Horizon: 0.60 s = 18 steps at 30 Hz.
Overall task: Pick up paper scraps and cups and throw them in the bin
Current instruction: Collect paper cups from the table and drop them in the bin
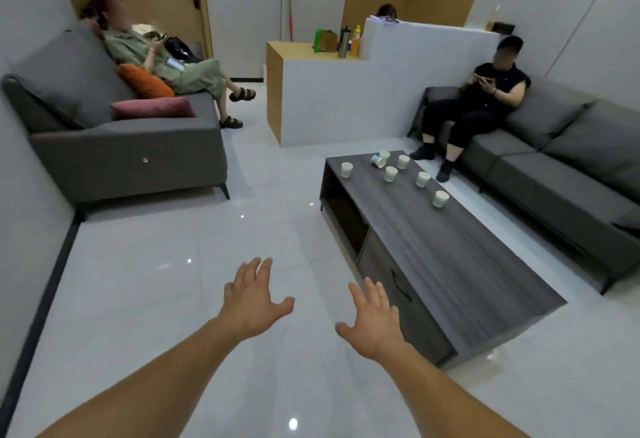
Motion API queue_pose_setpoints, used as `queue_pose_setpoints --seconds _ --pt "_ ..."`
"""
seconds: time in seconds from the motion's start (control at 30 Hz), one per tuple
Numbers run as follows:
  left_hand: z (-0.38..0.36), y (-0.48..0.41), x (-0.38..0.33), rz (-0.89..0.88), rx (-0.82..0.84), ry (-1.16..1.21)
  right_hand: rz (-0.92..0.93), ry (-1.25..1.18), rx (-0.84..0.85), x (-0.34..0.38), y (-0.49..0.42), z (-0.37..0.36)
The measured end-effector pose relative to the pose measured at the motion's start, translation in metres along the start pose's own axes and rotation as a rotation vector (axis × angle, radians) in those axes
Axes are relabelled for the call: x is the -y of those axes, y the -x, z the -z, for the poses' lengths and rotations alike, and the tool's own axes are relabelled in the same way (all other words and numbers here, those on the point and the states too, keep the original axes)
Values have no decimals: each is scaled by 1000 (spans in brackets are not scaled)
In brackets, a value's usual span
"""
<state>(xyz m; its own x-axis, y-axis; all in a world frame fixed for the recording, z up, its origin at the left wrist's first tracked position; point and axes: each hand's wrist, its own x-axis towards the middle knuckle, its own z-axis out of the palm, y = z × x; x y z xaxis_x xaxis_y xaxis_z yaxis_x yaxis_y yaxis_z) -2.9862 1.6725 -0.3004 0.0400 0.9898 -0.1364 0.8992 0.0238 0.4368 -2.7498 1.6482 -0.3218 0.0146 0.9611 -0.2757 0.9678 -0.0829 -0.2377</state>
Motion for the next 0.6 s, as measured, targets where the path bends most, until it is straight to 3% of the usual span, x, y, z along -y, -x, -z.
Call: queue_pose_setpoints --seconds 0.23,0.6 --pt "-18 -134 -57 -106 86 -68 -118 -51 -10 -54 -106 30" --pt "-38 -338 -180 -161 76 -103 -133 -101 -60 -156 -303 129"
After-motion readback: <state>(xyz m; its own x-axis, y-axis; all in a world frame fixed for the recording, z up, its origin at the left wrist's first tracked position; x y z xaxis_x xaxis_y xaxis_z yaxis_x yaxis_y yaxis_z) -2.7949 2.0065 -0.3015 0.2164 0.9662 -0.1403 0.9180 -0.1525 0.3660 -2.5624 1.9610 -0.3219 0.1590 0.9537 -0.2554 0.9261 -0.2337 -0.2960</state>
